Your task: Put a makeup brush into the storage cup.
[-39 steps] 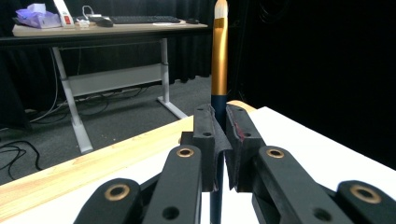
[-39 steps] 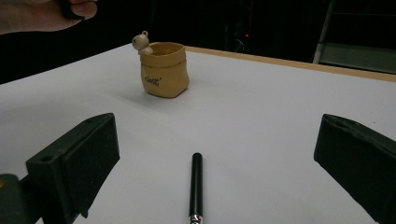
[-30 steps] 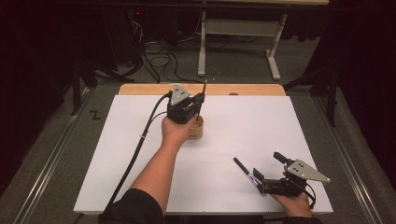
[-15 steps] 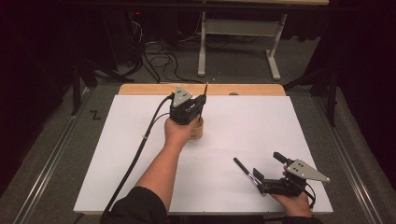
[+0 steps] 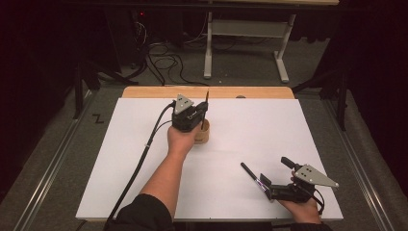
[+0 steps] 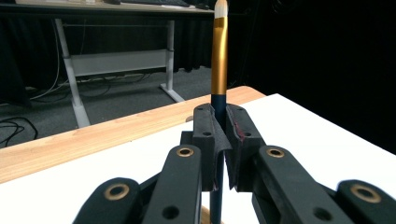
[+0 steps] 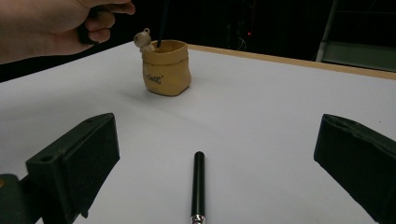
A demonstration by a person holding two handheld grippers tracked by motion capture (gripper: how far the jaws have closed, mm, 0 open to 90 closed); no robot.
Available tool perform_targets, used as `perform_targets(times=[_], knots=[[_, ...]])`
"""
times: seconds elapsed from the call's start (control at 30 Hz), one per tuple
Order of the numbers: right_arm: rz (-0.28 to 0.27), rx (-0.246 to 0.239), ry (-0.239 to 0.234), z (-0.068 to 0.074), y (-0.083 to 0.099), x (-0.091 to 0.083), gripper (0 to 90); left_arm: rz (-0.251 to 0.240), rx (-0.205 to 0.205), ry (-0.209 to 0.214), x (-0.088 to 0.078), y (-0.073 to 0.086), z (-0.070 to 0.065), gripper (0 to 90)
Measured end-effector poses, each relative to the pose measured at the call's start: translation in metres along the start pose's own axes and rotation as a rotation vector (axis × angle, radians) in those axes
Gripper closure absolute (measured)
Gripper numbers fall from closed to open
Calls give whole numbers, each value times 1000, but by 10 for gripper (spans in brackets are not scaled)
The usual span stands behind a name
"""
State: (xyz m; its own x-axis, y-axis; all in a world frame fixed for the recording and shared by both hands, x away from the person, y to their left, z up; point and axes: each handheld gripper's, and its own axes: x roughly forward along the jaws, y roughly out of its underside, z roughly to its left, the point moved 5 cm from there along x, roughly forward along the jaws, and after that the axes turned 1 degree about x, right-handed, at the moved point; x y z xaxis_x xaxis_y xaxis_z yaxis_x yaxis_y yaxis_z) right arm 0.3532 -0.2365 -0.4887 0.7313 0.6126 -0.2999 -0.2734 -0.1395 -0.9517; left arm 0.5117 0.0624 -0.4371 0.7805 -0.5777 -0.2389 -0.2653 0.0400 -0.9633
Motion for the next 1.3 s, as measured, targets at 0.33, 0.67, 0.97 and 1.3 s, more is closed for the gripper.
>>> perform_targets(times=[0.33, 0.67, 0.97, 1.3], knots=[[7, -3, -3, 0, 1, 1, 5, 4, 11, -10, 4, 10, 0, 833], [9, -3, -5, 0, 2, 2, 6, 14, 22, -21, 7, 19, 1, 833], [17, 0, -10, 1, 3, 2, 9, 28, 26, -23, 9, 23, 0, 832], [18, 2, -12, 1, 3, 3, 9, 45, 20, -37, 10, 33, 3, 832]])
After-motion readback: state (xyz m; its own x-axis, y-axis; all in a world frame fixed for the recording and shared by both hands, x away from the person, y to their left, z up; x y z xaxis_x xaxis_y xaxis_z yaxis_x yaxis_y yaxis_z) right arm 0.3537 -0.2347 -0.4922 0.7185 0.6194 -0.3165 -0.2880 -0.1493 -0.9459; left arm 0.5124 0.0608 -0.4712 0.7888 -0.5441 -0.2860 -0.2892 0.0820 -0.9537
